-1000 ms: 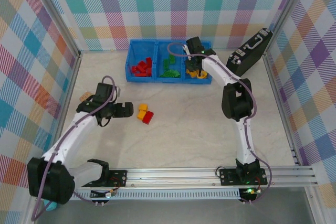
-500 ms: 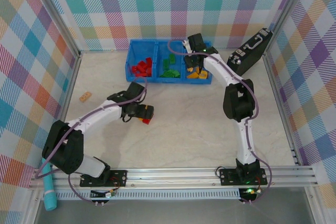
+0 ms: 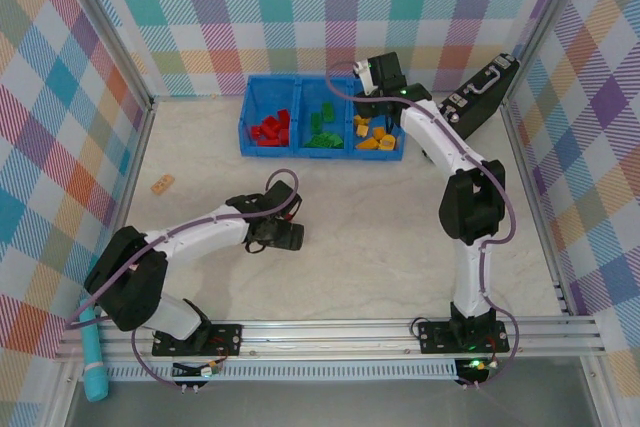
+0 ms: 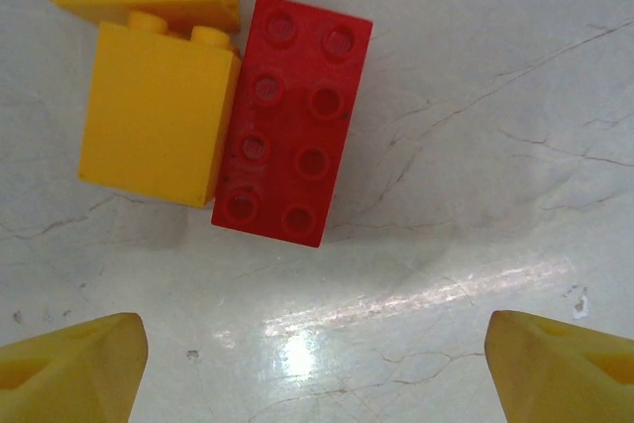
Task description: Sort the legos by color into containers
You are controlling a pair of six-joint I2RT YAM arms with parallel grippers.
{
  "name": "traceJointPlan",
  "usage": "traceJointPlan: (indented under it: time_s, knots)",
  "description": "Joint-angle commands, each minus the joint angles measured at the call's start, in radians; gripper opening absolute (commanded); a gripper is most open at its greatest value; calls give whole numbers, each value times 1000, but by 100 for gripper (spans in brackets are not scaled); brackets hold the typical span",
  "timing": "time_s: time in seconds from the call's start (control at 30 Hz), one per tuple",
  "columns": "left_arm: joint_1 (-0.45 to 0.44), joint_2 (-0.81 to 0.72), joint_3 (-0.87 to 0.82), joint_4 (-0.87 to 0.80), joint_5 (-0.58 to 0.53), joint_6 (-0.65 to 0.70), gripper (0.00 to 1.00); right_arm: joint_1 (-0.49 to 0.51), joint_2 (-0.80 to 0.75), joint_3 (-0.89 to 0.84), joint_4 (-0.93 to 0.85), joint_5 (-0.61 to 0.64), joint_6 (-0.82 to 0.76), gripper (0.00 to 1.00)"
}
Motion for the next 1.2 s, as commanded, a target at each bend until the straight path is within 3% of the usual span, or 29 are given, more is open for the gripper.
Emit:
traceJointPlan:
  time_s: [0.0, 0.4, 0.87, 1.17]
  knots:
    - [-10, 35, -14, 17, -15, -43, 87, -5, -51, -12, 21, -21, -1, 49]
    - [2, 200, 22, 157, -18, -38, 83, -5, -151, -74, 34, -48, 24, 51]
    - [42, 259, 54, 217, -52, 23, 76, -4, -170, -98, 22, -89, 58, 51]
    - [44, 260, 86, 177, -156, 74, 85, -4, -171, -95, 18, -110, 64, 51]
